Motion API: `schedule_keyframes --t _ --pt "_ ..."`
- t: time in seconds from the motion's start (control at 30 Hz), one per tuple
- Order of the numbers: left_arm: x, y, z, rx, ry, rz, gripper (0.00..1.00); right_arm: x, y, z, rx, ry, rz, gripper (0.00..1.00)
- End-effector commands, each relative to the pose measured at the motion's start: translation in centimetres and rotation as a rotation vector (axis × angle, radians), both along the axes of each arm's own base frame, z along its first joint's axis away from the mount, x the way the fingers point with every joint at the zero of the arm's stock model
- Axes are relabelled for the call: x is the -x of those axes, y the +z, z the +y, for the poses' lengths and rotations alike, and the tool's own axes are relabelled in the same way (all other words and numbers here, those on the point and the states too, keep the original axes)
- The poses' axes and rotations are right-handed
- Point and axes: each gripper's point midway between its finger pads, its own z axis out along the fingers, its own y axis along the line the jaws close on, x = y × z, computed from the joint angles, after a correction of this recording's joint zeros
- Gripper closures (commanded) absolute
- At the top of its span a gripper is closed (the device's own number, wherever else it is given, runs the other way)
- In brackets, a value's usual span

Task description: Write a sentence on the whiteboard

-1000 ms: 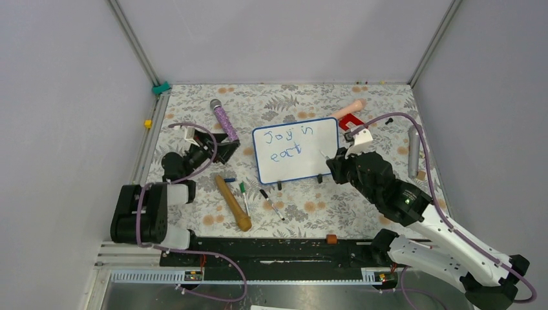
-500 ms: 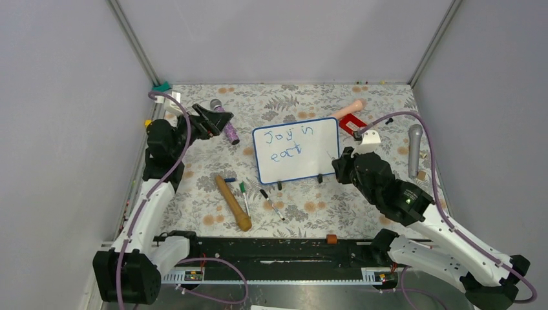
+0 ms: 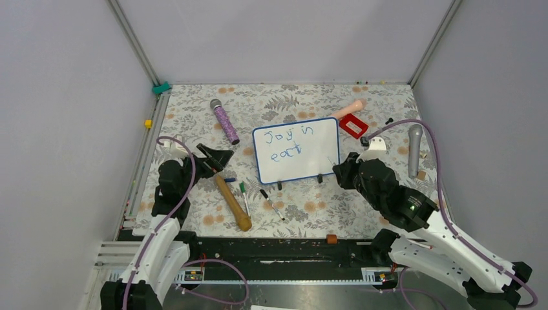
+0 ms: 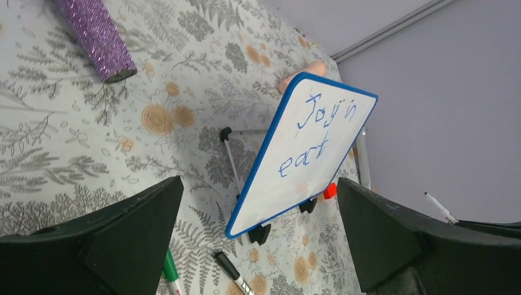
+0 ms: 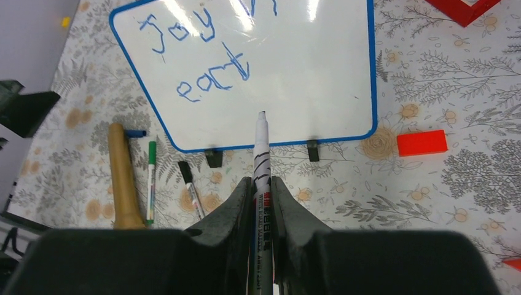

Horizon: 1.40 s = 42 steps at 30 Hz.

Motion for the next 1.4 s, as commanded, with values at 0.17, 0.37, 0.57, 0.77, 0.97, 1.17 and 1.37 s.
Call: schedule_keyframes --t 0.17,0.37,0.57,0.77,0.97,1.17,1.37 --pt "-0.9 1.1 3.4 0.043 0.201 -0.104 0.01 1.8 0.8 -1.8 0.076 0.084 -0.058 1.00" --pt "-0.8 0.4 1.2 0.067 0.054 -0.091 0.01 2.0 1.0 0.0 0.048 0.166 -0.058 1.00" --pt "-0.2 -0.9 -0.2 0.126 -0.035 -0.074 0.01 1.8 0.7 0.9 0.069 0.204 -0.050 1.00" --pt "-0.8 -0.4 -0.6 0.118 -0.066 -0.075 0.01 1.5 0.3 1.6 0.085 0.218 -0.031 1.00" --pt "-1.6 -1.3 -0.8 0.067 -0.094 -0.012 0.01 1.2 1.0 2.5 0.067 0.239 -0.036 1.00" --pt "-3.0 0.5 -2.6 0.098 -0.216 -0.079 0.01 0.6 0.9 3.0 0.090 0.247 -0.036 1.00" --pt "-5.9 2.2 -5.6 0.201 -0.459 -0.201 0.01 -0.6 1.5 4.2 0.170 0.279 -0.017 1.00"
